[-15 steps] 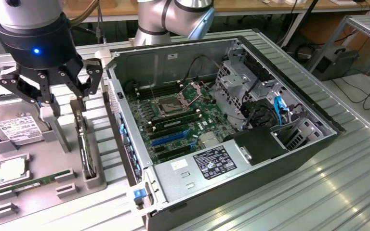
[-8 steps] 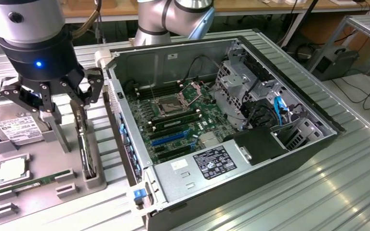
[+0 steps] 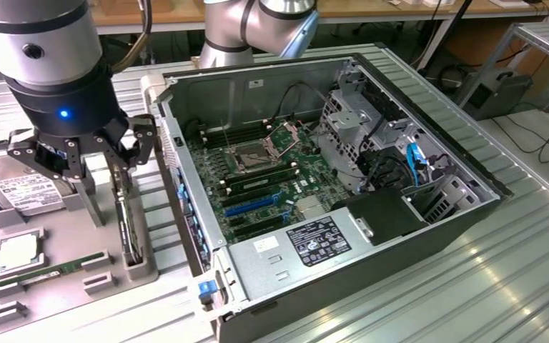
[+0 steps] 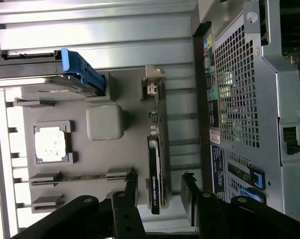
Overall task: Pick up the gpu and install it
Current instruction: 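Pick up the gpu and move the gpu toward the slot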
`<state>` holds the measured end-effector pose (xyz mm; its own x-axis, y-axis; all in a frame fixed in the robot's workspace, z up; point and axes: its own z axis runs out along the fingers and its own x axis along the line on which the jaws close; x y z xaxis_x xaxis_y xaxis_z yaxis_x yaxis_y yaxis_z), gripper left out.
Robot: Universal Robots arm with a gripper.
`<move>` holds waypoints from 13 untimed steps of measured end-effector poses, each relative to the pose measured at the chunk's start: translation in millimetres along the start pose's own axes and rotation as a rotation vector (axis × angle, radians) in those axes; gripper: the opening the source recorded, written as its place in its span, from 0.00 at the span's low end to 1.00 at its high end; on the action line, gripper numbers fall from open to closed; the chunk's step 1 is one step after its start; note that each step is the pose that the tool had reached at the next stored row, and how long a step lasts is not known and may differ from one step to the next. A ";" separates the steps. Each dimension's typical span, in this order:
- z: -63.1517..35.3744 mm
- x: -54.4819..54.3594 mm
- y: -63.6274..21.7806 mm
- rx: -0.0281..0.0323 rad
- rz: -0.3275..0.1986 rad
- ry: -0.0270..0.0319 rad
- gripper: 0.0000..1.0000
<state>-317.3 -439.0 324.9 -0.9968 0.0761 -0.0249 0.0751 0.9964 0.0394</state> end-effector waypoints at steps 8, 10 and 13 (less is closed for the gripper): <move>17.6 0.4 -0.9 0.0001 0.001 -0.0002 0.48; 21.3 0.4 -1.0 0.0000 0.002 -0.0005 0.48; 26.6 0.6 -1.2 0.0003 0.012 -0.0016 0.48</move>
<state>-317.3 -439.1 298.3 -0.9958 0.0882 -0.0260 0.0871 0.9954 0.0394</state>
